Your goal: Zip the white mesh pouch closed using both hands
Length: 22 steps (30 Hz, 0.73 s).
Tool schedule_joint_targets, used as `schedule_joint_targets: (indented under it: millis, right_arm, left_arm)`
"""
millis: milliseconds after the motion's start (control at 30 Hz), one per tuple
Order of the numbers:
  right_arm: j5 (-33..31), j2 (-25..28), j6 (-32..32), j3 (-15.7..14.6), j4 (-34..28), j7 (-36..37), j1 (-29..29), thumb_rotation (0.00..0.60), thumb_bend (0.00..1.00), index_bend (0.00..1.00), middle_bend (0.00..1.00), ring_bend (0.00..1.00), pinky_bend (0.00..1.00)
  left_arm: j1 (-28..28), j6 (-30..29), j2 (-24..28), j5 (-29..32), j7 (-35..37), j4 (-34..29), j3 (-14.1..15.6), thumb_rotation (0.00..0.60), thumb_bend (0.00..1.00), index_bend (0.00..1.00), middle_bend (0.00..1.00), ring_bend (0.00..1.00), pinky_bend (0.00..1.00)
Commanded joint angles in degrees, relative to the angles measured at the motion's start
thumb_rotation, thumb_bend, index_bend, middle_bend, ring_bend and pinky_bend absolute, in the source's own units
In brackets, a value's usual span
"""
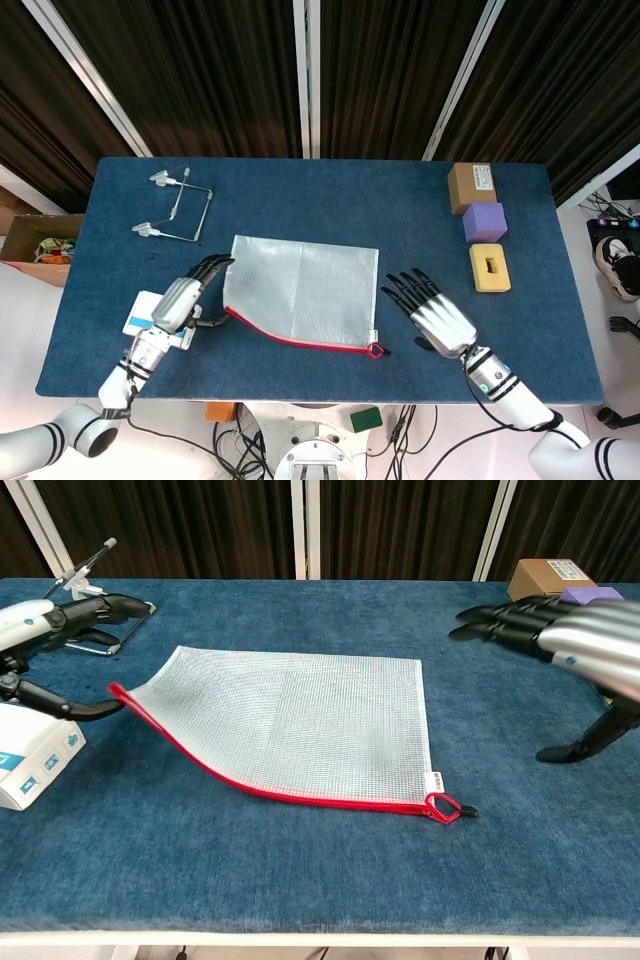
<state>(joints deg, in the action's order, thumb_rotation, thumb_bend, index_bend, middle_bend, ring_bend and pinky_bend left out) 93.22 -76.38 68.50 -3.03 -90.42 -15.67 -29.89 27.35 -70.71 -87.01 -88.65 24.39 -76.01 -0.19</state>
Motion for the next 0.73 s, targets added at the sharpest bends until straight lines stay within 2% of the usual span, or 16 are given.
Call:
schedule_joint_targets:
  millis: [33,133,267,500,733]
  right_arm:
    - [-2.17,3.3,2.49,1.38,-2.35,0.27,2.03,0.6,0.02,0.0,0.0,0.0,0.0]
    - [-3.9,6.93,5.2,2.02,-3.71,1.12,4.26,0.6,0.07,0.0,0.0,0.0,0.0]
    - [-6.52,11.42,8.99,2.55,-4.81,2.83,7.84,0.6,0.17,0.0,0.05,0.0,0.02]
    - [-10.0,16.85,16.34,2.11,-6.32,7.96,15.79,0.6,0.18,0.0,0.08,0.0,0.03]
    - [-11.01,17.07,22.65,0.78,-5.03,13.17,23.35,0.6,0.18,0.0,0.07,0.0,0.03]
  left_arm:
    - [-2.92,-1.7,8.47,2.59,-14.93,-9.21,0.67,0.6,0.24,0.09,0.04,0.0,0.12]
    - [-4.95,-3.81,12.94,4.85,-19.88,-13.17,0.14,0.6,0.23,0.09,0.05,0.01,0.12]
    - [-8.14,-7.56,16.96,7.74,-23.07,-14.7,-0.78,0.6,0.23,0.12,0.07,0.02,0.12]
    - [-14.72,-13.4,20.58,10.67,-23.81,-14.64,-0.25,0.6,0.23,0.14,0.09,0.02,0.12]
    - [-20.69,-18.61,21.97,9.36,-25.53,-16.92,2.28,0.6,0.23,0.15,0.09,0.02,0.12]
